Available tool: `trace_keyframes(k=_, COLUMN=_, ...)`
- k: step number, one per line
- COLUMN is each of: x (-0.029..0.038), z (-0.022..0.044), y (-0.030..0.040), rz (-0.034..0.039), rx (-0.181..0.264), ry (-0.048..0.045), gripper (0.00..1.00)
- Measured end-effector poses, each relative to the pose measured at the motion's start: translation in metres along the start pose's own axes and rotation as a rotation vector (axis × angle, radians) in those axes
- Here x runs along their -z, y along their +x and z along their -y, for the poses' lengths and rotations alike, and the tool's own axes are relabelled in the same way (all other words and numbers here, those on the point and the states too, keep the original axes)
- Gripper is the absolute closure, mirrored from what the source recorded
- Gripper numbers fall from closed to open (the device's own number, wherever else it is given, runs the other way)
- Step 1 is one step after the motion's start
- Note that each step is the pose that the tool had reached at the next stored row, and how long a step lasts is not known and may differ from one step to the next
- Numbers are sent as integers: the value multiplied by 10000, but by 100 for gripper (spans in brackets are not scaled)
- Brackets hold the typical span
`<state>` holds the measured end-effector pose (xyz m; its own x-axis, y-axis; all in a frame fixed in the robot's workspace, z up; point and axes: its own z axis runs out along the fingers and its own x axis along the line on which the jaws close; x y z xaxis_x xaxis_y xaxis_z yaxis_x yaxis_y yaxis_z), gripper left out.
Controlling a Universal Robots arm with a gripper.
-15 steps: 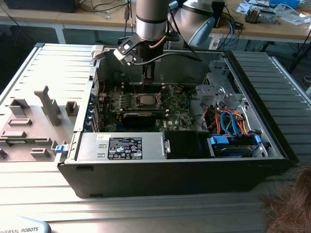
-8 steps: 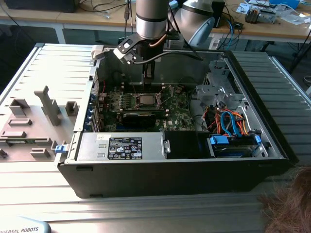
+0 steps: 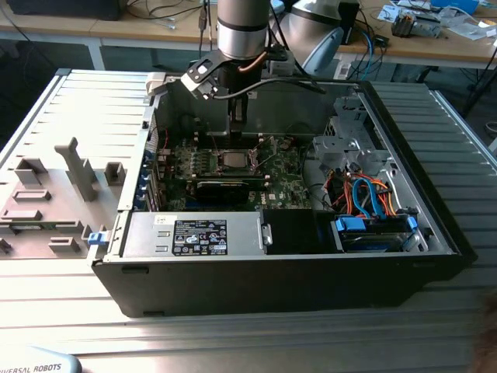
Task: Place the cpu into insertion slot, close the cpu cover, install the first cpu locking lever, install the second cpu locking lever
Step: 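Place the cpu into insertion slot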
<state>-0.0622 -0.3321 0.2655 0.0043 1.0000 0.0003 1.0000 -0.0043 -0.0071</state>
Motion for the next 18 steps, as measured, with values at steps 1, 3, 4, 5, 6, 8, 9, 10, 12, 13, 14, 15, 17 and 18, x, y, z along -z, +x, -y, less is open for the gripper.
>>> trace_keyframes(k=1, x=22, z=0, y=0, rz=-1, rx=0, ry=-1, gripper=89)
trace_keyframes(k=3, x=51, z=0, y=0, rz=0, rx=0, ry=0, gripper=89)
trace_keyframes(k=4, x=59, z=0, y=0, rz=0, rx=0, ry=0, gripper=89)
trace_keyframes(k=5, x=71, z=0, y=0, rz=0, rx=0, ry=-1, gripper=89)
trace_keyframes(k=6, x=84, z=1, y=0, rz=0, rx=0, ry=0, gripper=89)
trace_keyframes(k=8, x=130, z=1, y=0, rz=0, rx=0, ry=0, gripper=89)
trace_keyframes(k=9, x=166, z=1, y=0, rz=0, rx=0, ry=-1, gripper=89)
trace_keyframes(k=10, x=184, z=1, y=0, rz=-3, rx=0, ry=-2, gripper=89)
trace_keyframes(k=12, x=189, z=1, y=0, rz=-1, rx=0, ry=-1, gripper=89)
trace_keyframes(k=13, x=190, z=1, y=0, rz=0, rx=0, ry=-1, gripper=89)
trace_keyframes(k=14, x=192, z=1, y=0, rz=0, rx=0, ry=0, gripper=89)
trace_keyframes(k=15, x=194, z=1, y=0, rz=0, rx=0, ry=0, gripper=89)
trace_keyframes(k=17, x=196, z=1, y=0, rz=0, rx=0, ry=0, gripper=89)
trace_keyframes(k=18, x=196, z=1, y=0, rz=-1, rx=0, ry=0, gripper=89)
